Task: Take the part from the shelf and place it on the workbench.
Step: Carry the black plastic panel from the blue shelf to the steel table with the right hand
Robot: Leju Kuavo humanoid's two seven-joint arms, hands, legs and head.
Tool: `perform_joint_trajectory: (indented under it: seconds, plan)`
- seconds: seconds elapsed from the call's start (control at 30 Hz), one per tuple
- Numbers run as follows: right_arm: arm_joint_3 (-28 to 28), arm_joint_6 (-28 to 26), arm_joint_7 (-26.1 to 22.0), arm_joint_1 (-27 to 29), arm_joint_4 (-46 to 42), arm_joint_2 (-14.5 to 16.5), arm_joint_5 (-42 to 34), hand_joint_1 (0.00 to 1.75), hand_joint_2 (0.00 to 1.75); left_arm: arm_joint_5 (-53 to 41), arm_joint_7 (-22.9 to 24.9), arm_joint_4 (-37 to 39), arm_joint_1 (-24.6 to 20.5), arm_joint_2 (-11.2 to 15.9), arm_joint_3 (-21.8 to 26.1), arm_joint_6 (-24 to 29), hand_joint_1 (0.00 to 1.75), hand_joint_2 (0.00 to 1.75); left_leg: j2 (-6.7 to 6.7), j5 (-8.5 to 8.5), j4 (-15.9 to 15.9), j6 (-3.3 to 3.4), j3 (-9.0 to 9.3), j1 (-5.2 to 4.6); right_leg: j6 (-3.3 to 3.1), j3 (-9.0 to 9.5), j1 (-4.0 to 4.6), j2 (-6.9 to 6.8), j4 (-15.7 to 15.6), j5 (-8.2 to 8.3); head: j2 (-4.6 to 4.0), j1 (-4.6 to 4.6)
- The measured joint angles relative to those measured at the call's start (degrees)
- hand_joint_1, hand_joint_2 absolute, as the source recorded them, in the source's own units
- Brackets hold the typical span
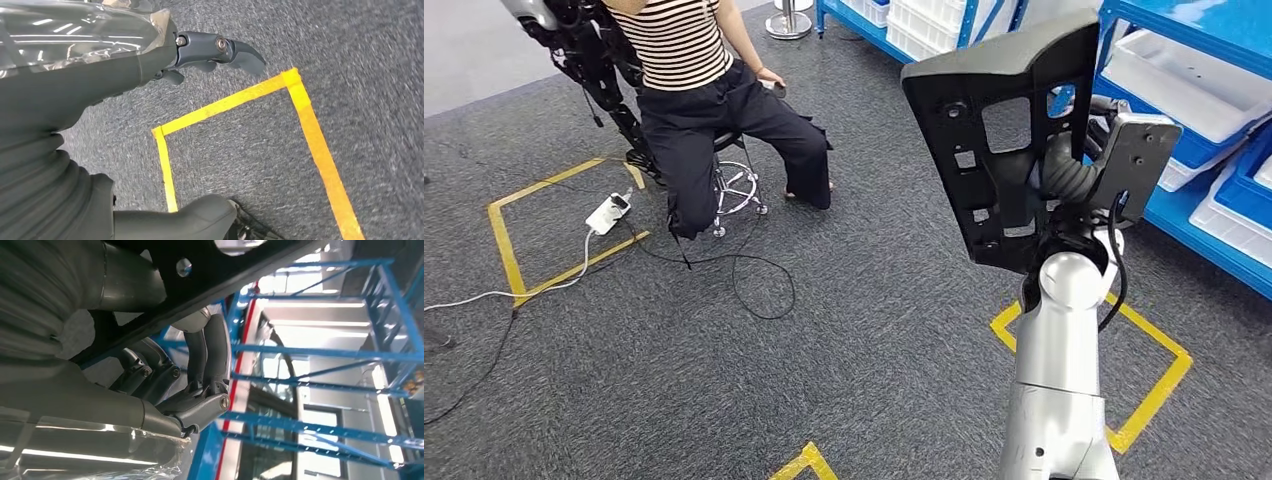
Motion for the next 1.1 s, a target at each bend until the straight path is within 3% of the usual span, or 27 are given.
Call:
perform_joint_trajectory:
  seconds: [0.07,0.13,0.2,0.27,0.33,0.37,0.4,0.47,0.53,0.63,0.7,0.8,0.83,0.87,0.9,0.97,1.0,1.07,1.1]
  plan:
    - [0.3,0.0,0.4,-1.3,0.3,0.3,0.0,1.75,1.75,-0.1,0.0,0.0,0.1,0.0,0.0,0.0,0.00,1.75,-0.86,0.04,0.1,-0.39,-0.38,0.01,-0.72,0.80,0.19,0.40,-2.0,0.82,0.00,-0.02]
    - [0.7,0.1,1.0,-2.4,0.6,0.9,0.2,1.75,1.75,-0.2,0.0,0.0,0.4,0.0,0.0,0.0,0.00,1.75,-0.85,-0.05,0.3,-0.98,-0.73,0.17,-1.42,0.95,-0.02,-0.54,-2.3,1.08,0.00,-0.01]
    - [1.0,0.2,1.6,-3.5,0.7,1.5,0.4,1.75,1.75,-0.6,0.1,0.0,0.4,0.1,0.0,0.1,0.00,1.75,1.53,-1.72,2.9,-1.71,-2.04,0.17,-2.27,1.27,-0.34,-1.53,-2.7,1.24,0.00,-0.24]
    - [1.4,0.4,2.7,-4.9,1.0,2.1,0.7,1.75,1.75,-1.3,0.2,0.0,0.3,0.1,0.0,0.0,0.00,1.75,4.18,-5.13,9.7,-2.44,-5.54,0.46,-2.78,1.41,-0.24,-2.57,-2.7,1.11,0.00,-0.49]
    - [1.9,0.6,4.3,-6.9,1.5,2.9,1.2,1.75,1.75,-2.1,0.4,0.0,0.2,0.0,-0.1,-0.2,0.00,1.75,5.01,-7.06,15.9,-3.05,-9.00,0.91,-2.97,1.43,-0.15,-3.64,-2.7,0.96,0.00,-0.49]
    - [2.3,0.7,5.2,-8.2,2.0,3.5,1.5,1.75,1.75,-2.5,0.5,0.0,0.2,0.1,-0.1,-0.4,0.00,1.75,5.23,-6.49,16.3,-3.26,-9.36,1.08,-3.03,1.47,-0.15,-4.15,-2.6,0.88,0.00,-0.52]
    - [2.7,0.8,6.1,-9.6,2.6,4.1,1.7,1.75,1.75,-3.0,0.5,0.0,0.2,0.1,-0.1,-0.7,0.00,1.75,5.56,-4.93,14.2,-3.36,-8.48,1.22,-3.03,1.55,-0.16,-4.61,-2.6,0.78,0.00,-0.52]
    - [3.9,0.8,7.8,-12.7,4.2,5.4,2.1,1.75,1.75,-3.8,0.3,0.0,0.1,0.2,-0.3,-1.3,0.00,1.75,7.52,-1.11,6.1,-3.26,-4.35,1.14,-2.76,1.83,-0.02,-5.42,-2.6,0.42,0.00,-0.54]
    - [5.4,0.6,9.6,-15.8,6.0,6.0,2.9,1.75,1.75,-4.2,-0.1,0.0,-0.2,0.2,-0.5,-1.8,0.00,1.75,8.80,0.69,0.8,-2.66,-1.63,0.74,-2.25,2.02,0.38,-6.22,-2.5,0.04,0.00,-0.46]
    - [7.5,0.2,12.5,-19.1,9.0,6.1,5.5,1.75,1.75,-4.6,-0.9,0.0,-0.3,0.3,-0.6,-2.3,0.00,1.75,7.28,0.95,-0.1,-1.50,-1.50,0.46,-1.51,2.08,0.57,-7.51,-2.5,-0.44,0.00,-0.26]
    - [8.6,0.1,13.8,-20.4,10.4,6.1,6.1,1.75,1.75,-4.8,-1.0,0.0,-0.3,0.4,-0.8,-2.0,0.00,1.75,6.15,1.29,-0.5,-0.67,-1.33,0.63,-1.30,1.10,0.39,-6.18,-0.2,-1.89,0.00,-0.20]
    - [9.4,-0.2,15.5,-21.6,11.8,6.0,6.4,1.75,1.75,-4.9,-0.4,0.0,-0.4,0.5,-0.9,-0.8,0.00,1.75,4.40,1.45,-0.7,-0.03,-1.25,0.73,-1.82,-4.40,0.02,-3.29,10.9,-6.21,0.00,0.09]
    - [9.6,-0.3,16.1,-21.6,12.1,6.0,6.5,1.75,1.75,-4.9,-0.1,0.0,-0.4,0.5,-0.9,-0.4,0.00,1.75,3.74,1.44,-0.7,-0.02,-1.24,0.74,-1.74,-6.29,-0.04,-3.05,14.2,-7.00,0.00,0.15]
    - [9.8,-0.3,16.6,-21.6,12.4,6.0,6.6,1.75,1.75,-4.9,0.1,0.0,-0.4,0.5,-0.9,-0.2,0.00,1.75,3.04,1.43,-0.6,-0.02,-1.24,0.74,-1.41,-7.34,-0.13,-2.93,15.6,-6.90,0.00,0.19]
    - [10.0,-0.3,17.2,-21.7,12.8,6.0,6.8,1.75,1.75,-4.8,0.4,0.0,-0.3,0.5,-0.9,0.1,0.00,1.75,2.31,1.42,-0.6,-0.05,-1.24,0.76,-0.90,-7.31,-0.24,-2.85,14.7,-5.92,0.00,0.22]
    - [10.8,-0.3,18.3,-22.3,13.2,6.1,6.8,1.75,1.75,-4.5,0.7,0.0,-0.3,0.5,-0.9,0.5,0.00,1.75,0.95,1.29,-0.2,-0.30,-1.37,0.79,0.34,-4.32,-0.80,-1.67,7.3,-2.22,0.00,0.30]
    - [11.4,-0.3,18.8,-22.7,13.3,6.1,6.6,1.75,1.75,-4.3,0.8,0.0,-0.4,0.5,-0.9,0.6,0.00,1.75,0.32,1.11,0.2,-0.59,-1.57,0.73,0.60,-2.68,-1.08,-0.77,3.5,-0.67,0.00,0.26]
    - [12.5,-0.5,19.8,-23.5,13.6,6.1,5.8,1.75,1.75,-3.8,1.0,0.0,-0.4,0.6,-0.8,0.8,0.00,1.75,-0.62,0.87,0.8,-1.34,-2.05,0.80,0.31,-0.95,-1.19,0.44,-0.2,0.67,0.00,0.21]
    - [13.0,-0.7,20.3,-23.8,13.8,6.2,4.9,1.75,1.75,-3.7,1.0,0.0,-0.3,0.7,-0.7,0.8,0.00,1.75,-1.04,0.88,0.8,-1.77,-2.21,0.95,-0.20,-0.86,-0.96,0.08,-0.3,0.75,0.00,0.17]
